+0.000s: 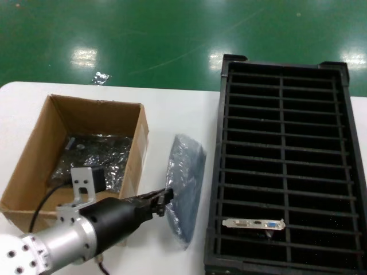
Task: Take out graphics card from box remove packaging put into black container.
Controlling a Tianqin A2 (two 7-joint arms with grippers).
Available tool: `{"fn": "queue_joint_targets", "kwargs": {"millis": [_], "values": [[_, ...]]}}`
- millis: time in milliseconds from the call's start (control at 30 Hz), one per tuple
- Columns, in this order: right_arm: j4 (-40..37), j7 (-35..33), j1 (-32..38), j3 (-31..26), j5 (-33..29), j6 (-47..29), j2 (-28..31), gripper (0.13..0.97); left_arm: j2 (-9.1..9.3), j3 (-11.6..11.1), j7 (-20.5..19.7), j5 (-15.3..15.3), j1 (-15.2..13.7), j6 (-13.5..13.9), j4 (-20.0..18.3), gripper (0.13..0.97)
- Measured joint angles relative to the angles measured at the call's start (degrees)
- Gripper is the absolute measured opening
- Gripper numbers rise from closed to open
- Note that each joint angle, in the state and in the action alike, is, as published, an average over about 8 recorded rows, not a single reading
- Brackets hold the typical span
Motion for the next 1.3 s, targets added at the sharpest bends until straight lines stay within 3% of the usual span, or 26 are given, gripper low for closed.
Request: {"fn": "queue_joint_targets", "kwargs": {"millis": [200,400,533,667,767,867,1033,1167,1300], "values": [[0.0,0.02,0.0,0.03,-0.03,-0.01,-0.02,0.966,-1.6,2.42,4.01,-2.0,-2.91,-5.17,6.59,0.187],[0.0,0.01,0.0,0.0,0.01,0.01,0.0,0.966,-4.46,4.32,8.78,-5.46,-4.66,-8.48,9.03,0.264],[0.01,-0.04,-0.01,-0.09,0.09,0.05,0.06,0.966,-7.61,4.74,13.44,-8.61,-6.05,-11.26,7.93,0.318],[0.02,-0.08,-0.02,-0.14,0.14,0.07,0.09,0.966,-12.29,5.05,20.81,-10.97,-6.46,-16.3,4.27,0.402],[0.02,-0.1,-0.02,-0.15,0.16,0.07,0.09,0.966,-15.59,4.66,26.83,-9.91,-5.77,-21.09,1.07,0.445],[0.03,-0.13,-0.04,-0.17,0.13,0.14,0.08,0.966,-17.94,3.54,32.28,-6.77,-4.58,-25.63,-1.26,0.526],[0.57,-0.78,-0.46,-0.3,-0.89,1.86,-0.5,0.966,-19.2,2.89,36.25,-5.21,-3.23,-29.24,-2.11,0.662],[1.59,-2.02,-1.26,-0.55,-2.84,5.14,-1.59,0.966,-18.83,3.55,36.55,-7.61,-2.67,-30.11,-1.56,0.662],[2.87,-3.6,-2.27,-0.86,-5.31,9.32,-2.95,0.966,-18.62,4.23,37.89,-10.16,-1.77,-31.87,-1.0,0.746]]}}
